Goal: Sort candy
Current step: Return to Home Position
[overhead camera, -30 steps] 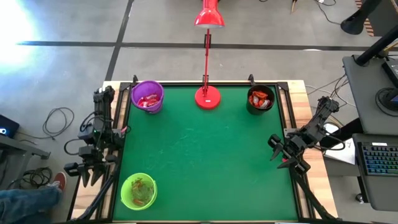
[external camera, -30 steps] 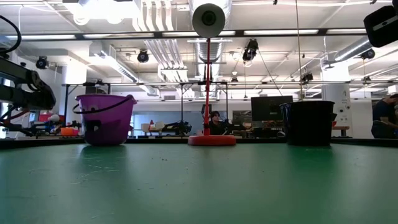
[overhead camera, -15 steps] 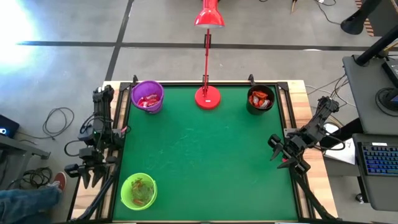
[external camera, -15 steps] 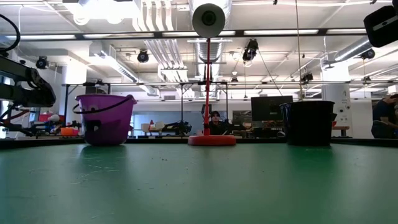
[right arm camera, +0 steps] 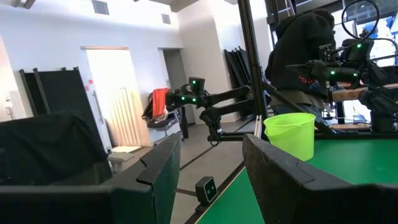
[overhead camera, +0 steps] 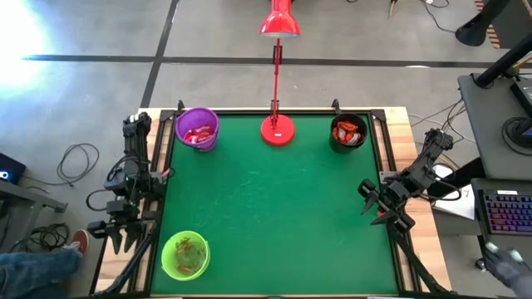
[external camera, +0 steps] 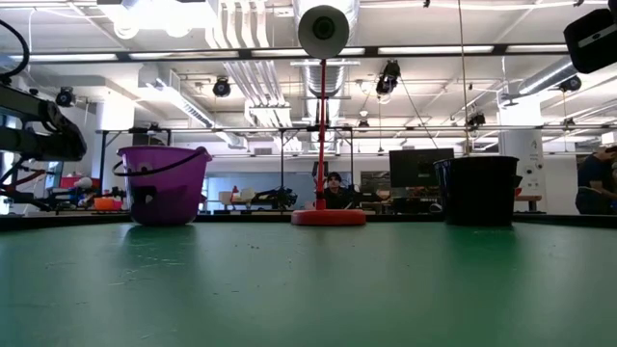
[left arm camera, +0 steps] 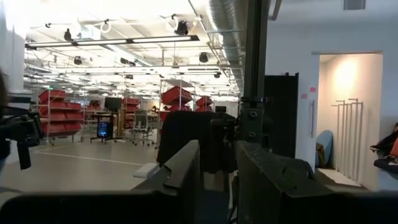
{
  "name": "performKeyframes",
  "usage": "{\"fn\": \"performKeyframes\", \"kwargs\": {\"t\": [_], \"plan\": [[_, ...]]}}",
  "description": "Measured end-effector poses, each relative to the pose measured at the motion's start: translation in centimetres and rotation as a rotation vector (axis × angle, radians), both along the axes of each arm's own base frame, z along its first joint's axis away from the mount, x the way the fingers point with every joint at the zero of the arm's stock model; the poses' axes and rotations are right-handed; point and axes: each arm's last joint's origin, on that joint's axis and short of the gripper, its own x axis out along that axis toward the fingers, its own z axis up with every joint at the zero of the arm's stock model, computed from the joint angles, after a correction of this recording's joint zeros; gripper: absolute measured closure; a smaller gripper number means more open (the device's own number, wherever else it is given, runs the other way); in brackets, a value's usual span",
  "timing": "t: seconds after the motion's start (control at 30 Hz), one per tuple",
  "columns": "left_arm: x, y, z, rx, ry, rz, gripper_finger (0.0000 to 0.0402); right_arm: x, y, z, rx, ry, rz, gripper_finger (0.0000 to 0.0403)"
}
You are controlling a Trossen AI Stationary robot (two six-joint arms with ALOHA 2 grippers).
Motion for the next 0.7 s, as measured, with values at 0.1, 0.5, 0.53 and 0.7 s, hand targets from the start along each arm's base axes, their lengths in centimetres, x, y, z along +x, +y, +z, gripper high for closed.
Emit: {"fn": "performKeyframes", "kwargs": {"t": [0.1,0.5,0.53,0.7], "plan": [[0.01,-0.07,-0.05,0.006,0.001,0.000,0.0311,0.00,0.00,0.00,0.000,0.000,0.000,0.0234],[0.06,-0.31,-0.24,0.031,0.006,0.000,0.0311,0.00,0.00,0.00,0.000,0.000,0.000,0.0234],[0.07,-0.34,-0.26,0.033,0.007,0.000,0.0311,0.00,0.00,0.00,0.000,0.000,0.000,0.0234],[0.10,-0.47,-0.37,0.047,0.010,0.000,0.0311,0.00,0.00,0.00,0.000,0.000,0.000,0.0234]]}}
